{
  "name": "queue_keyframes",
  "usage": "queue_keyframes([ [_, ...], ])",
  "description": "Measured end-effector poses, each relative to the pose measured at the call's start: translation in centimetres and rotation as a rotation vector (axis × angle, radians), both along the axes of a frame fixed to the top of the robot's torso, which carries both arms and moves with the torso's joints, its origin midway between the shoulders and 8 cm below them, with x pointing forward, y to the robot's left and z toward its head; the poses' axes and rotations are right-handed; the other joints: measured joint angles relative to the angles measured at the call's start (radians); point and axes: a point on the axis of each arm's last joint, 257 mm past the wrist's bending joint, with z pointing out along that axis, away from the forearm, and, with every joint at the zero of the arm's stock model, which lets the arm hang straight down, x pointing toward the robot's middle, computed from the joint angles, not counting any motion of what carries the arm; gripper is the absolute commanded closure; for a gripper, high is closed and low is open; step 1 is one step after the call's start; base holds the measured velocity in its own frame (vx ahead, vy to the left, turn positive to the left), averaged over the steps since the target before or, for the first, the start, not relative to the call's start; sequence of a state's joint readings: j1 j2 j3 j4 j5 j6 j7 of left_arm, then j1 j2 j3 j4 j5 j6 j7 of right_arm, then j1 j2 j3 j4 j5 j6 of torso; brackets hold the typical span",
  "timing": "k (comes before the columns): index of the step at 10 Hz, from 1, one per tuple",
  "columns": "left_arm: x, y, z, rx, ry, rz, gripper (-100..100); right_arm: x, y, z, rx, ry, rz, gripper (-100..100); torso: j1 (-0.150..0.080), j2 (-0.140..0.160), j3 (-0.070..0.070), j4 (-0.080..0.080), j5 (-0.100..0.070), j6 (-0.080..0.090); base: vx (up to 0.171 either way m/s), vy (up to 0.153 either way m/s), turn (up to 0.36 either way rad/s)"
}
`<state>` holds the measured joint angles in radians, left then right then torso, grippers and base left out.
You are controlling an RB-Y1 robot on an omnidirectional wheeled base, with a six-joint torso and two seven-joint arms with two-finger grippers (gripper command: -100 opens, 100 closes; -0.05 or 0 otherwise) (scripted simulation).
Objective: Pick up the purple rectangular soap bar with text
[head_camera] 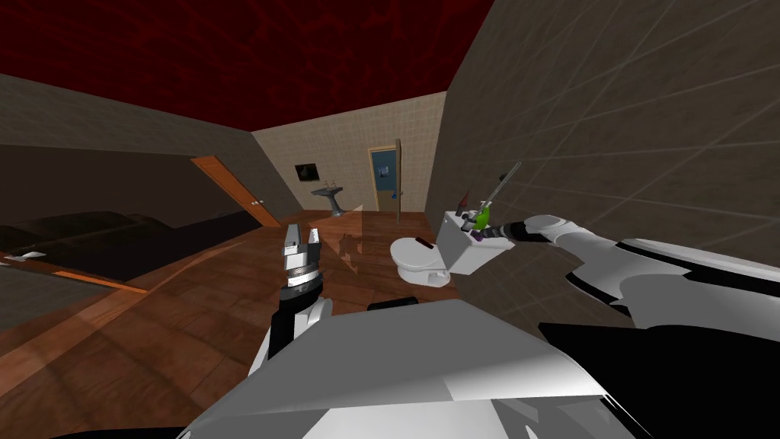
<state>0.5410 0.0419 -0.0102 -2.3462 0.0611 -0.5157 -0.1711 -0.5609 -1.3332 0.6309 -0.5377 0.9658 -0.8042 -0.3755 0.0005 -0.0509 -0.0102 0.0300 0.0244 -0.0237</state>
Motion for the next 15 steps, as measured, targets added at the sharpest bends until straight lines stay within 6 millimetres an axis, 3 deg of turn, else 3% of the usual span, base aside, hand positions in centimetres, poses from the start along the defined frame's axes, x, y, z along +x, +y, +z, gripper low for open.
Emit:
queue_keyframes([
  [2,0.0,0.0,0.0,0.0,0.0,0.0,0,-2.0,-1.5,0.2,0.01,0.041,-0.022,-100,0.001,0.002,0.001,0.001,0.0,0.001,0.112,0.051,-0.065],
  [7,0.0,0.0,0.0,0.0,0.0,0.0,0,-5.6,-2.8,-0.1,0.036,0.123,-0.055,-100,-0.002,0.008,0.005,0.002,0.0,0.0,0.068,0.021,-0.038],
  [8,0.0,0.0,0.0,0.0,0.0,0.0,0,-5.6,-2.8,0.0,0.037,0.122,-0.057,0,-0.002,0.01,0.006,0.002,-0.001,0.0,0.0,0.0,0.0],
  [9,0.0,0.0,0.0,0.0,0.0,0.0,0,-5.6,-2.8,0.0,0.037,0.122,-0.057,-100,-0.003,0.01,0.006,0.002,-0.001,0.0,0.052,0.012,-0.141],
  [15,0.0,0.0,0.0,0.0,0.0,0.0,0,-7.2,-2.8,-1.7,0.05,0.119,-0.018,-100,-0.002,0.006,0.003,0.001,0.0,0.0,0.069,0.019,-0.084],
])
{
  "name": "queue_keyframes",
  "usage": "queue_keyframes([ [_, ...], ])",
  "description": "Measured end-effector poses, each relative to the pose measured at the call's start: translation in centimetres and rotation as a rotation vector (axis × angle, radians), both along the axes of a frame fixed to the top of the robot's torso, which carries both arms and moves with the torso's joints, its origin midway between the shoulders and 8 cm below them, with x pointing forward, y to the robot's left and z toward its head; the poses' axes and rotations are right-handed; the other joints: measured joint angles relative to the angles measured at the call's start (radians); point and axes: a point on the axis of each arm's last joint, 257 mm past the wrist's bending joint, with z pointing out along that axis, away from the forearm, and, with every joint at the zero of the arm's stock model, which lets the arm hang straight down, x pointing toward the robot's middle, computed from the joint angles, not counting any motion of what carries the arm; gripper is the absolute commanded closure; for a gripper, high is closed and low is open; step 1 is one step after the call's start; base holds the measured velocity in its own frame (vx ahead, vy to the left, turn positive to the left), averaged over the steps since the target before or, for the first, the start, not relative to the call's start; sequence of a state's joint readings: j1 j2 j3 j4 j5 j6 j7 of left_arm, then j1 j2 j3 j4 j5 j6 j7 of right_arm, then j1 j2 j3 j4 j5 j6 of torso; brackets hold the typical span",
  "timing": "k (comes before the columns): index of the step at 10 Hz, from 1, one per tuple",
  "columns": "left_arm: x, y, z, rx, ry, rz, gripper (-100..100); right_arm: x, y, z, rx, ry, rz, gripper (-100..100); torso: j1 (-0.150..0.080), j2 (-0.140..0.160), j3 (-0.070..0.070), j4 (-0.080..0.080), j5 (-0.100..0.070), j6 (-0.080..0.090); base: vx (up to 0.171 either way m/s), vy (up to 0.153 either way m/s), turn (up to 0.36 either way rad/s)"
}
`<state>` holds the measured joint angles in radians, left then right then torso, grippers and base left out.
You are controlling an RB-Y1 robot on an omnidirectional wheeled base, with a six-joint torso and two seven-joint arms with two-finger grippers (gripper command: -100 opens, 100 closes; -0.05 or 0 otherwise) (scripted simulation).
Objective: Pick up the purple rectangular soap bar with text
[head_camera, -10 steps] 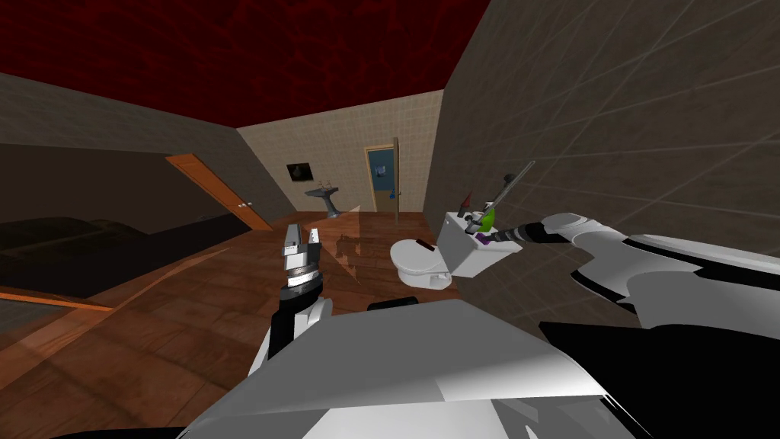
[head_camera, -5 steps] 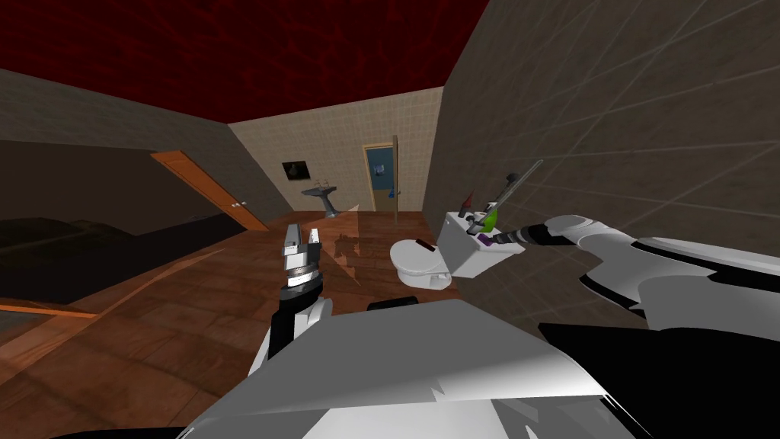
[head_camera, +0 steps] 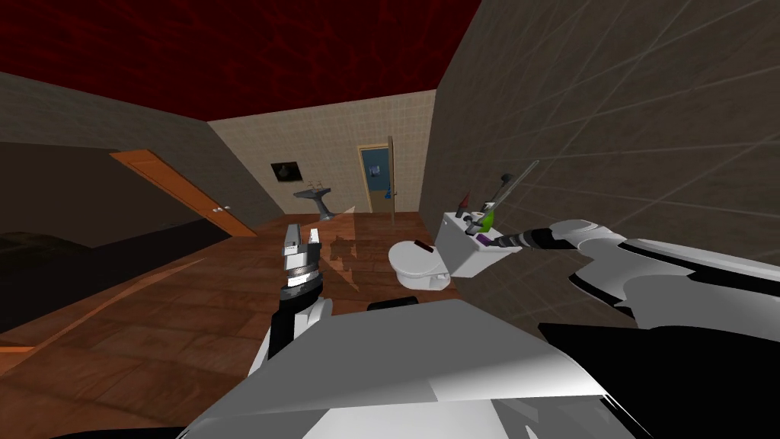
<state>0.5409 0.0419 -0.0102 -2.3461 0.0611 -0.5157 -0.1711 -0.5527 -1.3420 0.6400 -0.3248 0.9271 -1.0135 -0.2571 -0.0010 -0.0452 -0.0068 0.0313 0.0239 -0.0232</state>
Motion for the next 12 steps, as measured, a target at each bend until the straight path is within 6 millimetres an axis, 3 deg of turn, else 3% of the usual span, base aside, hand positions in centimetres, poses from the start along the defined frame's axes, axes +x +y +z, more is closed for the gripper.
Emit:
queue_keyframes([
  [5,0.0,0.0,0.0,0.0,0.0,0.0,0,-1.4,0.2,-1.2,0.008,-0.006,0.034,-100,0.0,0.001,0.001,0.0,0.0,0.0,0.057,0.019,-0.08],
  [6,0.0,0.0,0.0,0.0,0.0,0.0,0,-1.4,0.2,-1.3,0.007,-0.006,0.038,100,-0.001,0.002,0.001,0.001,0.0,-0.001,0.0,0.0,0.0],
  [10,0.0,0.0,0.0,0.0,0.0,0.0,0,-1.4,0.3,-1.2,0.008,-0.006,0.038,100,-0.002,0.005,0.003,0.001,0.0,-0.001,0.0,0.001,0.001],
  [11,0.0,0.0,0.0,0.0,0.0,0.0,0,-1.4,0.3,-1.2,0.008,-0.006,0.038,0,-0.002,0.005,0.003,0.001,0.0,0.0,0.0,0.0,0.0],
  [12,0.0,0.0,0.0,0.0,0.0,0.0,0,-1.4,0.3,-1.2,0.008,-0.006,0.038,100,-0.002,0.005,0.003,0.001,0.0,0.0,-0.028,-0.008,0.053],
])
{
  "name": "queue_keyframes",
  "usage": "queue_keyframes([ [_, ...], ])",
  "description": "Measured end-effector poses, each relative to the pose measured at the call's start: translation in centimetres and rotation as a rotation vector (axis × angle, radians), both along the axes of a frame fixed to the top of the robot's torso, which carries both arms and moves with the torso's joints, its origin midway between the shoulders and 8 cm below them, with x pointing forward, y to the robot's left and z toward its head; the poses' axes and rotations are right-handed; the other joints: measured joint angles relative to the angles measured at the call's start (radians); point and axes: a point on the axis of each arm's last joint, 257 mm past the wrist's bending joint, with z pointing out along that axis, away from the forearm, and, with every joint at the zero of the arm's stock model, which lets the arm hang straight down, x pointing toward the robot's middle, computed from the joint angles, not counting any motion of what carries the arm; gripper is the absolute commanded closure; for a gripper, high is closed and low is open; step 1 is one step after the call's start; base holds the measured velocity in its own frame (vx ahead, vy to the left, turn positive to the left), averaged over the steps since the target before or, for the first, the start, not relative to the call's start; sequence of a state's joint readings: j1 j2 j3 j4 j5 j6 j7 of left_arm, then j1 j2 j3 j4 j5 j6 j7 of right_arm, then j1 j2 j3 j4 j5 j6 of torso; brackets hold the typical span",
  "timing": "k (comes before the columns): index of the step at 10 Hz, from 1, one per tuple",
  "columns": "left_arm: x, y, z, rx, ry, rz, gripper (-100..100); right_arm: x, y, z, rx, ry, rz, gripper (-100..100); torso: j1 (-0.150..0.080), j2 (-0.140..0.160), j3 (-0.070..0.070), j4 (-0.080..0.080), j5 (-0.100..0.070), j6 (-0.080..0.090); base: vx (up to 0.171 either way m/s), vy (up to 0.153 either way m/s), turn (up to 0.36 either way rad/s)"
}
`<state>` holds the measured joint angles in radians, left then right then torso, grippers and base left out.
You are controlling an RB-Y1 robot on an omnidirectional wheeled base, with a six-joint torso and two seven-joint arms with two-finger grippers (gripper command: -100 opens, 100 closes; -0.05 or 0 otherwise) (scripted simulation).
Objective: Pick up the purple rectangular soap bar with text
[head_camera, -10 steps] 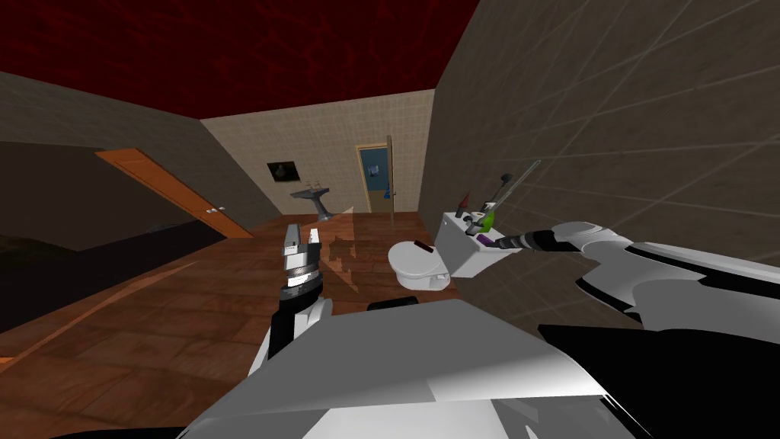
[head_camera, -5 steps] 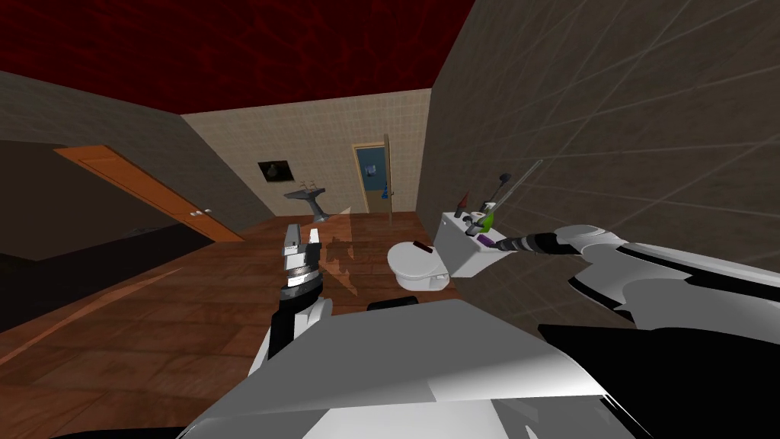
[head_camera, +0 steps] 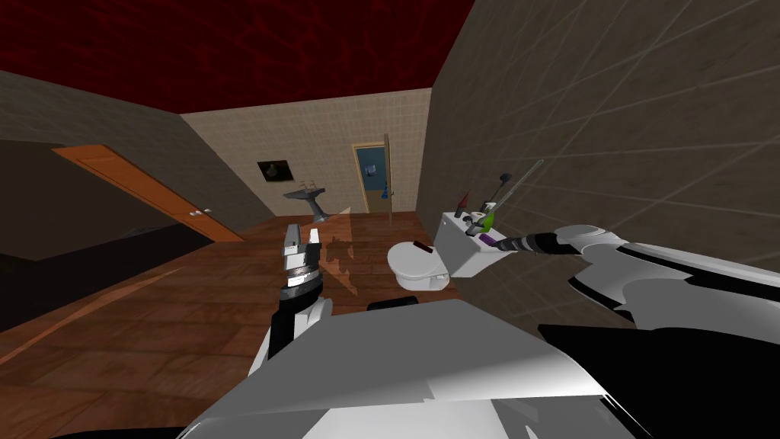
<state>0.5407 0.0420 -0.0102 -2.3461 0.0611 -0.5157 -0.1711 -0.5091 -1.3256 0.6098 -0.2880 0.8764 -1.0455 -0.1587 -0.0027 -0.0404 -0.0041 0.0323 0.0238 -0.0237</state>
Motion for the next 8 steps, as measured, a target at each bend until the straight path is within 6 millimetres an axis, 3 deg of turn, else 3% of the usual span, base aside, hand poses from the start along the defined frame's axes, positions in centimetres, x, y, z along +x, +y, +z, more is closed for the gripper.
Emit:
queue_keyframes([
  [8,0.0,0.0,0.0,0.0,0.0,0.0,0,1.9,-0.3,1.7,-0.015,0.01,-0.048,100,0.0,0.003,0.002,0.001,0.001,-0.002,-0.063,-0.021,0.088],
])
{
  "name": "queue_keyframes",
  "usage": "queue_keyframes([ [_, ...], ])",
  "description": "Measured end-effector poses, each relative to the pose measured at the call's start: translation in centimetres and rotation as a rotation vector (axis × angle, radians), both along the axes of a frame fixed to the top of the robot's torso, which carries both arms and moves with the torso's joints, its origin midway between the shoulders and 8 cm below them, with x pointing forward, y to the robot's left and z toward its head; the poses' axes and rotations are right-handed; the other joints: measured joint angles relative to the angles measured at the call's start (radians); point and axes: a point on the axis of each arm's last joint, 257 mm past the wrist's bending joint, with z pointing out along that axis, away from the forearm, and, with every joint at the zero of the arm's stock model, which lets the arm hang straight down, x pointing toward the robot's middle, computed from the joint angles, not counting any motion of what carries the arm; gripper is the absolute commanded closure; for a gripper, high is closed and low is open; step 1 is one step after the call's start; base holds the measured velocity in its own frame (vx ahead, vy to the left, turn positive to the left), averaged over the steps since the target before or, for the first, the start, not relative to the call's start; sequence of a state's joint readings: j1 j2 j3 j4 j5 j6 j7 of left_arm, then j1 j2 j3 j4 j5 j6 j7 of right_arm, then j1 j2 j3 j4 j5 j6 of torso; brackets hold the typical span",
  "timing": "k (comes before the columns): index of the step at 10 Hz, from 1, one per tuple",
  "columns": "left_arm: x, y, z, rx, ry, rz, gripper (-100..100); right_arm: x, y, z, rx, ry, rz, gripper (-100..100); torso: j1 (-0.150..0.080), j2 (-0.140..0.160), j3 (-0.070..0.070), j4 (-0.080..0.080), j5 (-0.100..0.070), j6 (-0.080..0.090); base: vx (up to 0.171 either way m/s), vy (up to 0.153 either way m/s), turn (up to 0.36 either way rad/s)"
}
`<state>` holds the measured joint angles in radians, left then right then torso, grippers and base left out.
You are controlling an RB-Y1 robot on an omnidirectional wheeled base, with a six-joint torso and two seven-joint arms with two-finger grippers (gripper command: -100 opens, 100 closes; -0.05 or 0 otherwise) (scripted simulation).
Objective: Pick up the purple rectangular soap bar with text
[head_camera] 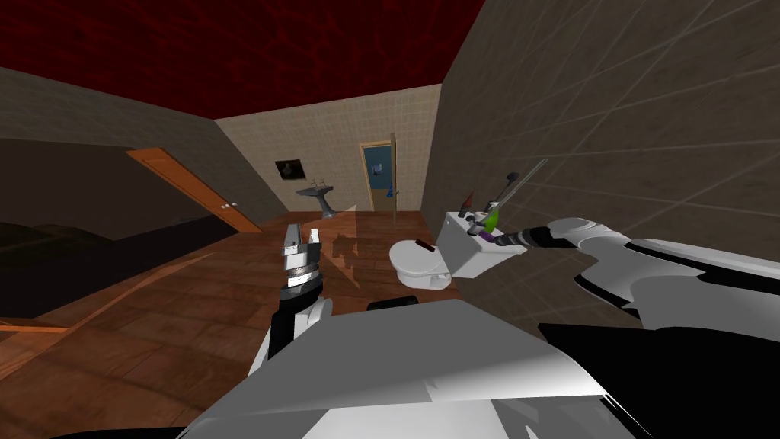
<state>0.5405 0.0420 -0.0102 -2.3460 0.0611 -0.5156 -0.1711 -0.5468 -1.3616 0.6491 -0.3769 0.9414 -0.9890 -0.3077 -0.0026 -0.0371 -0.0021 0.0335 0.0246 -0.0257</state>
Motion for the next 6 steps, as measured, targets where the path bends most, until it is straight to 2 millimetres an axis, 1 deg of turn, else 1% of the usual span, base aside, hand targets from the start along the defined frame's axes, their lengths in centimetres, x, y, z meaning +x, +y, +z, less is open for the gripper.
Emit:
queue_keyframes([
  [2,0.0,0.0,0.0,0.0,0.0,0.0,0,0.15,0.05,0.17,0.0,0.001,-0.002,100,0.001,-0.002,-0.001,0.0,0.0,0.002,-0.021,-0.003,0.021],
  [4,0.0,0.0,0.0,0.0,0.0,0.0,0,0.54,0.06,0.66,-0.006,0.004,-0.012,100,0.001,-0.002,-0.001,0.0,0.0,-0.001,-0.065,-0.019,0.108],
  [5,0.0,0.0,0.0,0.0,0.0,0.0,0,0.87,0.02,0.98,-0.008,0.002,-0.022,100,0.001,-0.001,0.0,0.0,0.001,-0.001,-0.035,-0.011,0.037],
  [6,0.0,0.0,0.0,0.0,0.0,0.0,0,0.97,0.04,1.04,-0.007,0.0,-0.025,0,0.002,-0.002,-0.001,0.0,0.0,0.001,0.0,0.0,0.0],
])
